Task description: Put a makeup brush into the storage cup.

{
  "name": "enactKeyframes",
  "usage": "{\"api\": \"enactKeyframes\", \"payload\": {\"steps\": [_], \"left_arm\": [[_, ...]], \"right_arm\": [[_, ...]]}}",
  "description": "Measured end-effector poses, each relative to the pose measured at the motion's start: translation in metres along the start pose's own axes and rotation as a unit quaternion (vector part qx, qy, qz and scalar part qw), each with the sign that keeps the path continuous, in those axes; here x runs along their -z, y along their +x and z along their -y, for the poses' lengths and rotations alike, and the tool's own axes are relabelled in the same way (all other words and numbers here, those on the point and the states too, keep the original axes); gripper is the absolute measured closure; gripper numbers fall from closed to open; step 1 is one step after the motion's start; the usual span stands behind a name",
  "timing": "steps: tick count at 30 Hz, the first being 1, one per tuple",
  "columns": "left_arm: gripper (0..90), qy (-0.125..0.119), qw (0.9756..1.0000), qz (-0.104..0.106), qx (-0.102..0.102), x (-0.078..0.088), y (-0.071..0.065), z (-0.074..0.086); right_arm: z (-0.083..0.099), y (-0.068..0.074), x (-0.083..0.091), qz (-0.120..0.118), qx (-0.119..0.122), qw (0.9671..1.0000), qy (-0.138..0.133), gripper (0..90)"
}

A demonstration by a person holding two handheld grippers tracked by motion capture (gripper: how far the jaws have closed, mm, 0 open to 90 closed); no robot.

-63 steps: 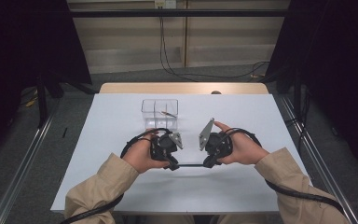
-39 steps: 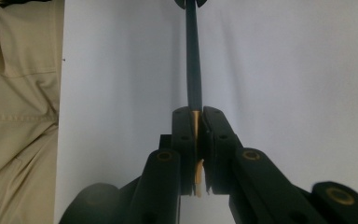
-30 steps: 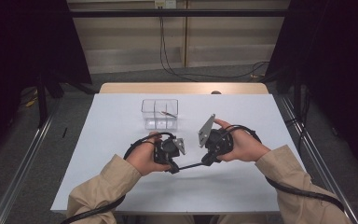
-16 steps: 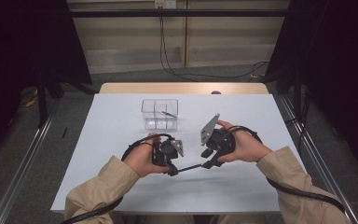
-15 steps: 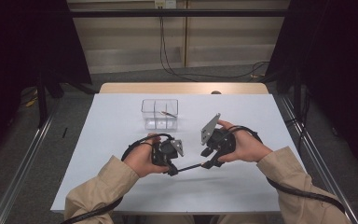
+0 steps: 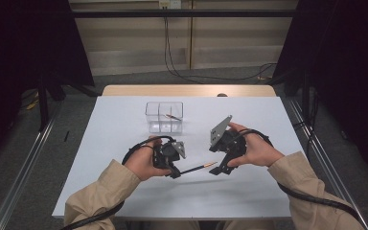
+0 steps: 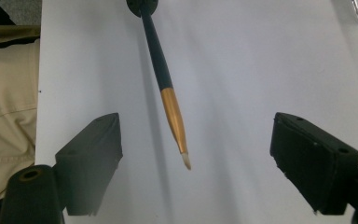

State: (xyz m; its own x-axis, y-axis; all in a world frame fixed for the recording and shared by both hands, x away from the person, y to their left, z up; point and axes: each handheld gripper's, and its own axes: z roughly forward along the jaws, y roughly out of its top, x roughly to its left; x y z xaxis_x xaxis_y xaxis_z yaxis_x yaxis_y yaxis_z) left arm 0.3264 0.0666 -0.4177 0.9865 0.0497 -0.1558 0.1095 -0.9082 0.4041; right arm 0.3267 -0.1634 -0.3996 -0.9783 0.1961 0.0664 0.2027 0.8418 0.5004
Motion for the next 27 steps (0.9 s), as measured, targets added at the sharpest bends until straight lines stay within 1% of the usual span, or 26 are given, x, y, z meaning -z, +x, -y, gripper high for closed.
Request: {"api": "enactKeyframes", "payload": {"steps": [1, 2, 3, 4, 6, 7, 9, 10, 13, 15, 17, 19, 20, 21, 22, 25, 26, 27], "left_arm": [[85.8, -0.002, 1.0, -0.003, 0.001, 0.001, 0.0, 0.001], [85.8, -0.01, 0.9999, -0.003, 0.008, 0.0, -0.001, 0.002], [85.8, -0.012, 0.9999, -0.002, 0.011, 0.0, -0.001, 0.003], [85.8, -0.012, 0.9999, -0.001, 0.012, 0.0, -0.001, 0.003], [85.8, -0.008, 1.0, 0.0, 0.004, 0.0, 0.0, 0.005], [85.8, -0.012, 0.9999, 0.0, 0.009, 0.0, 0.0, 0.006], [85.8, -0.017, 0.9998, -0.001, 0.01, 0.0, 0.0, 0.007], [85.8, -0.016, 0.9998, 0.001, 0.01, 0.0, 0.0, 0.008], [85.8, -0.019, 0.9997, 0.002, 0.012, 0.0, 0.001, 0.009], [85.8, -0.022, 0.9997, 0.0, 0.013, 0.001, 0.001, 0.01], [85.8, -0.027, 0.9995, -0.001, 0.014, 0.002, 0.001, 0.01], [85.8, -0.032, 0.9993, 0.001, 0.018, 0.002, 0.001, 0.011], [85.8, -0.033, 0.9993, -0.001, 0.019, 0.002, 0.001, 0.011], [85.8, -0.032, 0.9994, -0.001, 0.016, 0.002, 0.001, 0.011], [85.8, -0.036, 0.9992, 0.0, 0.017, 0.002, 0.001, 0.011], [85.8, -0.054, 0.9982, 0.001, 0.026, 0.001, 0.002, 0.012], [85.8, -0.057, 0.9981, 0.001, 0.025, 0.001, 0.002, 0.013], [85.8, -0.061, 0.9977, -0.001, 0.029, 0.001, 0.002, 0.013]], "right_arm": [[0.001, 0.0, 0.0, -0.002, 0.0, 1.0, -0.003, 15.1], [0.001, 0.0, 0.001, -0.002, -0.002, 1.0, -0.005, 14.5], [0.002, -0.001, 0.001, 0.0, 0.0, 1.0, -0.01, 14.3], [0.003, -0.001, 0.001, 0.002, 0.001, 0.9999, -0.013, 14.3], [0.005, -0.002, 0.001, 0.005, -0.003, 0.9998, -0.02, 14.3], [0.006, -0.003, 0.002, 0.007, -0.009, 0.9996, -0.027, 14.3], [0.008, -0.004, 0.002, 0.006, -0.013, 0.9991, -0.039, 14.3], [0.01, -0.004, 0.003, 0.009, -0.015, 0.9987, -0.048, 14.4], [0.014, -0.006, 0.004, 0.009, -0.028, 0.9966, -0.077, 14.5], [0.017, -0.007, 0.006, 0.009, -0.041, 0.9943, -0.098, 14.4], [0.022, -0.008, 0.007, 0.009, -0.055, 0.9905, -0.126, 14.4], [0.025, -0.009, 0.008, 0.012, -0.064, 0.9875, -0.144, 14.4], [0.027, -0.009, 0.008, 0.013, -0.07, 0.9854, -0.155, 14.4], [0.029, -0.009, 0.008, 0.013, -0.075, 0.9839, -0.162, 14.3], [0.03, -0.008, 0.008, 0.013, -0.079, 0.9824, -0.169, 14.2], [0.033, -0.006, 0.007, 0.016, -0.087, 0.978, -0.189, 14.2], [0.034, -0.006, 0.006, 0.014, -0.089, 0.9763, -0.197, 14.2], [0.035, -0.005, 0.006, 0.013, -0.09, 0.9752, -0.202, 14.1]]}}
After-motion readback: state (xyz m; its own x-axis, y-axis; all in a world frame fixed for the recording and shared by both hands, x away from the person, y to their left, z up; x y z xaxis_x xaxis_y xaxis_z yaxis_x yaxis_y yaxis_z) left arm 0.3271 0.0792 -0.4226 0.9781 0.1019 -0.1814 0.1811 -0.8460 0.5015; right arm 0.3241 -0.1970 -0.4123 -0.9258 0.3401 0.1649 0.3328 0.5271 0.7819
